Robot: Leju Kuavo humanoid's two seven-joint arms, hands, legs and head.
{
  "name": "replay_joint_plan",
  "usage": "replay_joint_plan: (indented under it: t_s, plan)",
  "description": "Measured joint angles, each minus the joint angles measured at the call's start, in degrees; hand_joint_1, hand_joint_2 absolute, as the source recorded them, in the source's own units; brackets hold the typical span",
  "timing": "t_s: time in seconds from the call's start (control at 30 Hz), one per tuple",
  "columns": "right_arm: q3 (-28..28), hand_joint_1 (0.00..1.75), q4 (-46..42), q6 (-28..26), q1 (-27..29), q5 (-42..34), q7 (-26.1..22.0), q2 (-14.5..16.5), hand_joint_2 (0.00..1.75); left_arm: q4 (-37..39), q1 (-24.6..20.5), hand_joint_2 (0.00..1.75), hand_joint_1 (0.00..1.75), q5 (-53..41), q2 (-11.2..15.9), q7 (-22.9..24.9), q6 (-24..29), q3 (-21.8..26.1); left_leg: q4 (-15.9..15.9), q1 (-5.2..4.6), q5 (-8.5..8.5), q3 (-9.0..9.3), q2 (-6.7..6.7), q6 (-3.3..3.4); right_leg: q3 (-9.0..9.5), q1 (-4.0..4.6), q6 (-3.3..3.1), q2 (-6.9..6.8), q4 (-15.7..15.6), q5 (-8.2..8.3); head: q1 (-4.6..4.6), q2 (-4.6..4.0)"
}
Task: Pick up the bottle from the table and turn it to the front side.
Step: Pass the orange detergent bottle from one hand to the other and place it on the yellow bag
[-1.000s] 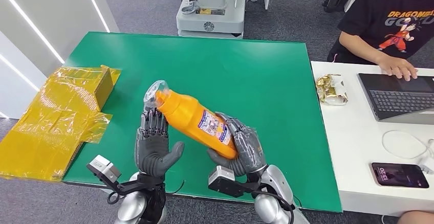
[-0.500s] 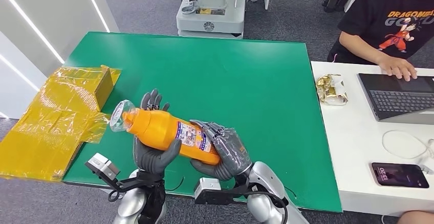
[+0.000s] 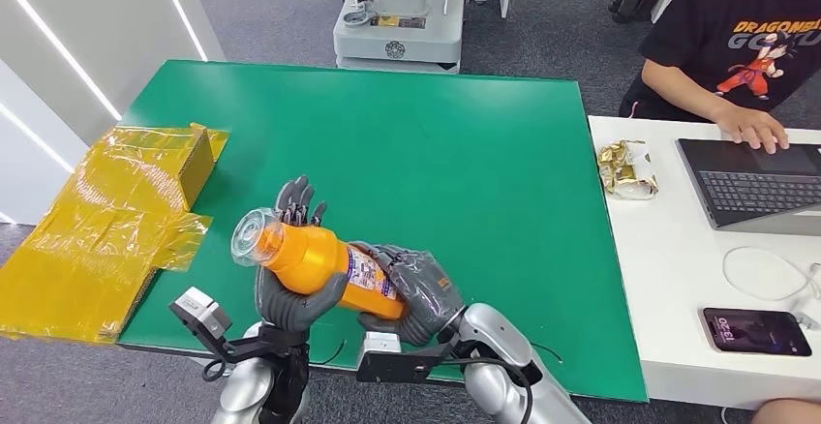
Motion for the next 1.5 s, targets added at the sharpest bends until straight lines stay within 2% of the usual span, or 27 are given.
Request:
replay_joint_plan:
  t_s: [0.13,0.17,0.27,0.3,0.8,1.07,1.13,1.17,1.2,1.23,1.27,1.3,1.4,1.5]
  plan:
    - [-0.1,1.75,-0.3,0.3,0.6,1.6,1.6,-0.4,1.75,0.0,0.0,1.75,0.00,-1.0,-0.3,0.7,-0.4,0.8,0.0,0.00,0.00,0.00,0.00,0.00,0.00,0.00,0.00,0.00,0.0,0.00,0.01,0.00]
    - [-0.2,1.75,-0.5,0.3,0.9,2.0,2.0,-0.5,1.75,0.0,0.0,1.75,0.07,-1.3,-0.4,0.9,-0.6,1.0,0.0,0.00,0.00,0.00,0.00,0.00,0.00,0.00,0.00,0.00,0.0,0.00,0.00,0.00]
    - [-0.4,1.75,-1.3,0.4,1.6,2.9,2.8,-0.8,1.75,0.0,0.0,1.75,1.38,-1.8,-0.7,1.1,-1.2,1.5,0.0,0.00,0.00,0.00,0.01,0.00,-0.01,0.00,0.00,0.00,0.0,0.00,0.00,0.00]
    - [-0.6,1.75,-1.6,0.4,1.9,3.1,3.0,-0.8,1.75,0.0,0.0,1.75,1.75,-1.9,-0.8,1.2,-1.4,1.6,0.0,0.00,0.00,0.00,0.01,0.00,-0.01,0.00,0.00,0.00,0.0,0.00,0.00,0.00]
    - [-3.2,1.75,-3.5,0.9,4.1,5.1,3.4,-1.0,1.75,0.0,-0.1,1.75,1.75,-3.5,-2.0,1.9,-4.8,2.0,0.0,0.00,0.00,0.00,0.00,0.00,0.00,0.00,0.00,0.00,0.0,0.00,0.00,0.00]
    - [-4.5,1.71,-5.1,-1.1,6.1,5.6,3.3,-1.0,1.75,0.0,-0.2,1.75,1.75,-4.1,-2.3,2.1,-5.3,2.0,0.0,0.00,0.00,-0.01,-0.01,0.00,0.00,0.00,0.00,-0.01,0.0,0.00,-0.01,0.00]
    - [-4.8,1.46,-5.8,-1.7,6.6,5.6,3.3,-1.0,1.75,0.0,-0.2,1.75,1.75,-4.1,-2.3,2.1,-5.4,1.9,0.0,0.00,0.00,-0.01,0.00,0.00,0.00,0.00,0.00,-0.01,0.0,0.00,-0.01,0.00]
    - [-4.9,1.18,-6.1,-1.9,6.9,5.6,3.3,-1.0,1.75,0.0,-0.2,1.75,1.75,-4.1,-2.4,2.1,-5.4,1.9,0.0,0.00,0.00,-0.01,0.00,0.00,0.00,0.00,0.00,-0.01,0.0,0.00,-0.01,0.00]
    - [-5.1,0.78,-6.3,-2.0,7.1,5.6,3.3,-1.0,1.75,0.0,-0.2,1.75,1.75,-4.1,-2.4,2.1,-5.4,1.9,0.0,0.00,0.00,-0.01,0.00,0.00,0.00,0.00,0.00,-0.01,0.0,0.00,-0.01,0.00]
    - [-5.2,0.48,-6.5,-2.1,7.2,5.6,3.3,-1.0,1.75,0.0,-0.2,1.75,1.75,-4.2,-2.4,2.1,-5.4,1.8,0.0,0.00,0.00,-0.01,0.00,0.00,0.00,0.00,0.00,-0.01,0.0,0.00,0.00,0.00]
    - [-5.3,0.22,-6.7,-2.1,7.4,5.6,3.3,-1.0,1.75,0.0,-0.3,1.75,1.75,-4.2,-2.4,2.1,-5.4,1.8,0.0,0.00,0.00,-0.01,0.00,0.00,0.00,0.00,0.00,-0.01,0.0,0.00,0.00,0.00]
    - [-5.4,0.08,-7.0,-2.2,7.6,5.6,3.3,-1.0,1.75,0.0,-0.3,1.75,1.75,-4.2,-2.4,2.1,-5.3,1.7,0.0,0.00,0.00,-0.01,0.00,0.00,0.00,0.00,0.00,-0.01,0.0,0.00,0.00,0.00]
    - [-5.4,0.00,-8.5,-2.9,8.5,5.1,2.4,-1.0,1.75,0.2,-0.3,1.75,1.75,-4.4,-2.3,2.1,-4.9,1.7,0.0,0.00,0.00,-0.01,0.00,0.00,0.00,0.00,0.00,0.00,0.0,0.00,0.00,0.00]
    - [-5.2,0.00,-10.5,-4.6,9.3,3.7,1.1,-0.6,1.75,0.5,-0.3,1.75,1.75,-4.1,-2.2,2.1,-4.2,1.7,0.0,0.00,0.00,0.00,0.00,0.00,-0.01,0.00,0.00,-0.01,0.0,0.00,0.00,0.00]
